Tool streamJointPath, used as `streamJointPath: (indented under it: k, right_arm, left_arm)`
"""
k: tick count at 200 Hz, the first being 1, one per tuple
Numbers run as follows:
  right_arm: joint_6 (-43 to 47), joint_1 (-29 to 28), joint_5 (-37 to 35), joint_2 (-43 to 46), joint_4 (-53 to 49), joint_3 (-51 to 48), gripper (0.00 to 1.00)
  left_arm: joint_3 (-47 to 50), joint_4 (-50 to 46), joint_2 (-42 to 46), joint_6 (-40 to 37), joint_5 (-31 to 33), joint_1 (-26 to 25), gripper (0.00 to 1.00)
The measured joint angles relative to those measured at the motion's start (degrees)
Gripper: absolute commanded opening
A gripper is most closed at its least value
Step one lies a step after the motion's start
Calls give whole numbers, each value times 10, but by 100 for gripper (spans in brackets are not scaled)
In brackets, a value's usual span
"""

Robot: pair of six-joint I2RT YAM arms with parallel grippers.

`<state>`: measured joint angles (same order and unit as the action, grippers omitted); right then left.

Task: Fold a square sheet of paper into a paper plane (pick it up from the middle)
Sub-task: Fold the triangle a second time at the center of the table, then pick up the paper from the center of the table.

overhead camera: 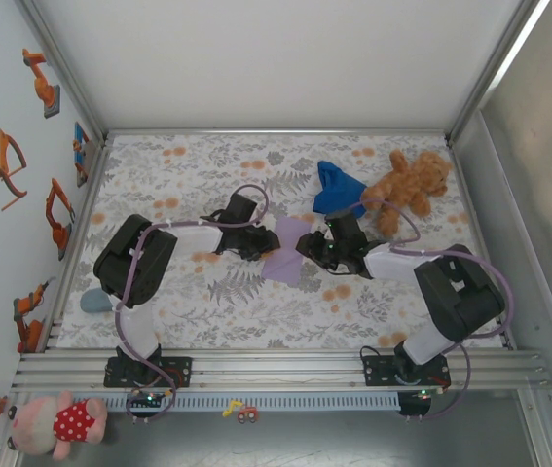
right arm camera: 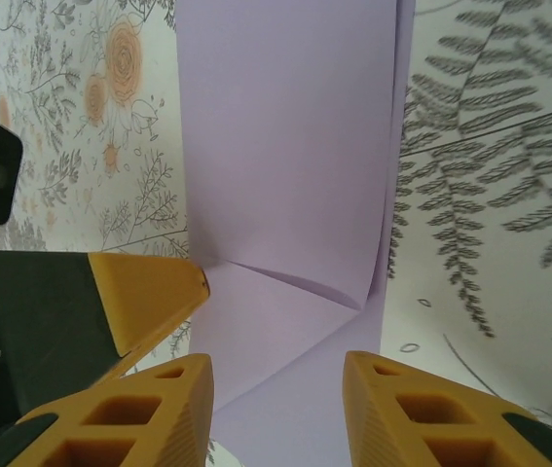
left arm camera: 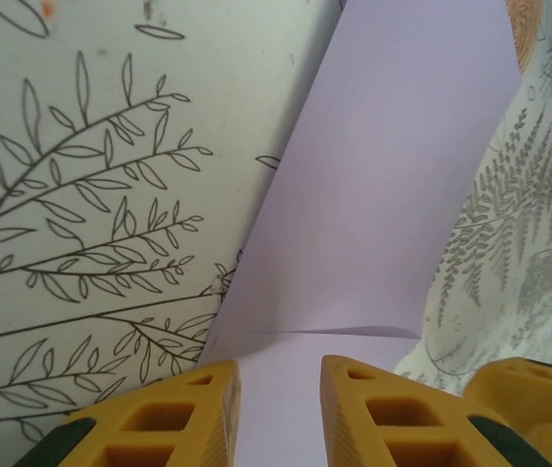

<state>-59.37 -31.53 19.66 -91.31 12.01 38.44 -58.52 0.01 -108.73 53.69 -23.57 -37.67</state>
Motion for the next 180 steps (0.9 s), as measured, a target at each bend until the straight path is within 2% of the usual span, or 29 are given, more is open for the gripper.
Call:
streamJointPath:
  k: [59,108,147,180]
  right_arm:
    - [-70,-9,4,-50,50,-2,28]
    - [-83,-9,-9,-61,28,13,28]
    - [-83,-9,-13,-74,23,26,22]
    - [-84,-9,-11,-80,22,32,21]
  left_arm:
    - [12,18,2,45,9,2,28]
    - [13,21,3,57,10,2,28]
    - [15,24,3,60,10,2,28]
    - [16,27,3,61,8,2,28]
